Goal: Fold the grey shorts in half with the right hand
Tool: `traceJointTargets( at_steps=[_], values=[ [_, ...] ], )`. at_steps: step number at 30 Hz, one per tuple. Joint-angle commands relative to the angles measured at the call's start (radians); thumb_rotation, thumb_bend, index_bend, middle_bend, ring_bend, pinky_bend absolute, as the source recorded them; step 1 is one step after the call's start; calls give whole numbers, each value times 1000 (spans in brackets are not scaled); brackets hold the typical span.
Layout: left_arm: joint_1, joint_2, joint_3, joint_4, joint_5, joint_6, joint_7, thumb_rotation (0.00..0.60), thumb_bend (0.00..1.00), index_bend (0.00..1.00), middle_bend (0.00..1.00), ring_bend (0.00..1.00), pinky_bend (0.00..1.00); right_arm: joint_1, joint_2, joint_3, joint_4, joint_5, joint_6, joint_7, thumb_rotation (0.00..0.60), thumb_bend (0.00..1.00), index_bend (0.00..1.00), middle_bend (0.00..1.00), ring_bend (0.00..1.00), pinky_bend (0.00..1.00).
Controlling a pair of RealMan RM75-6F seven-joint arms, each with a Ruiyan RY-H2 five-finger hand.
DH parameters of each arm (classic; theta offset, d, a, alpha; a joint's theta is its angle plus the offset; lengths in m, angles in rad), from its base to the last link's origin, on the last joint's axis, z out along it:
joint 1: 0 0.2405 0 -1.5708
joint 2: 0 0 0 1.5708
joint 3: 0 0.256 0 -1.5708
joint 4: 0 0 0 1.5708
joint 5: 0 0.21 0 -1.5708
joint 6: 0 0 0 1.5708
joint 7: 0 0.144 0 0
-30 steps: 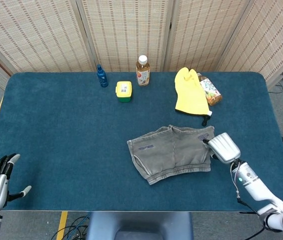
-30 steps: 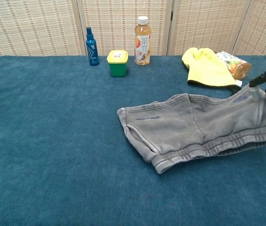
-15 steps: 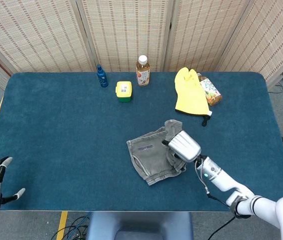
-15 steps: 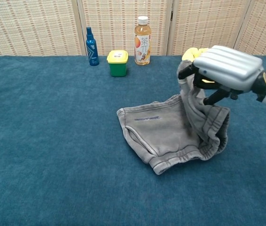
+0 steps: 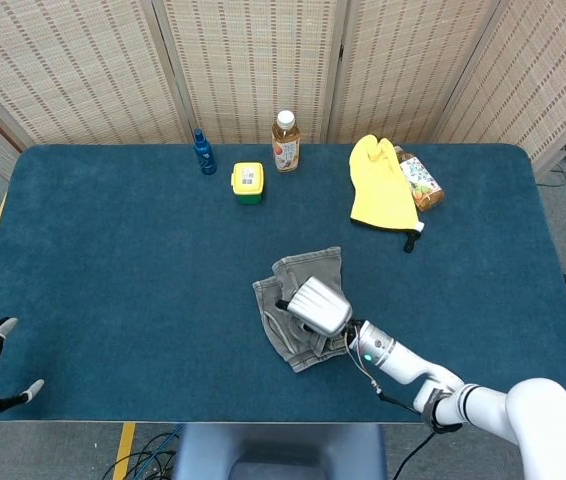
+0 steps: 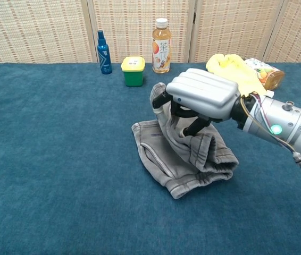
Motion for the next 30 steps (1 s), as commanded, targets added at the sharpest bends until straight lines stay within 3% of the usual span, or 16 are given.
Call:
traceJointTargets(
  at_steps=[1, 5, 9, 14, 24, 30],
  values=[
    [1, -1, 1, 2, -1, -1, -2, 600, 168, 140, 116, 62, 284, 7, -11, -7, -2, 4, -16, -12, 600, 481, 630, 994, 1000, 1000],
    [4, -2, 1, 7, -2, -2, -4, 600, 168, 140, 116, 63, 285, 5, -14, -14, -22, 19, -33, -44, 600, 404, 526, 981, 1000, 1000],
    [3, -4, 1, 7, 1, -4, -4, 600, 168, 140, 116, 63, 284, 0, -12, 1, -62, 58, -58, -84, 600, 278, 189, 950, 1000, 1000],
    [2, -4, -2, 4, 3, -3, -4, 600, 168, 140, 116, 63, 284, 4, -25, 21, -96, 95, -80, -117, 600, 264, 30, 931, 1000, 1000],
    [4, 1, -2, -2, 7, 0, -3, 600, 168, 140, 116, 63, 284, -19, -14, 48, -167, 153, -73, -193, 600, 259, 0, 907, 1000, 1000],
    [1, 5, -7, -6, 11, 4, -3, 600, 168, 140, 116, 63, 284, -82, 78, 73, -266, 202, -5, -250, 600, 259, 0, 879, 983, 1000]
  ],
)
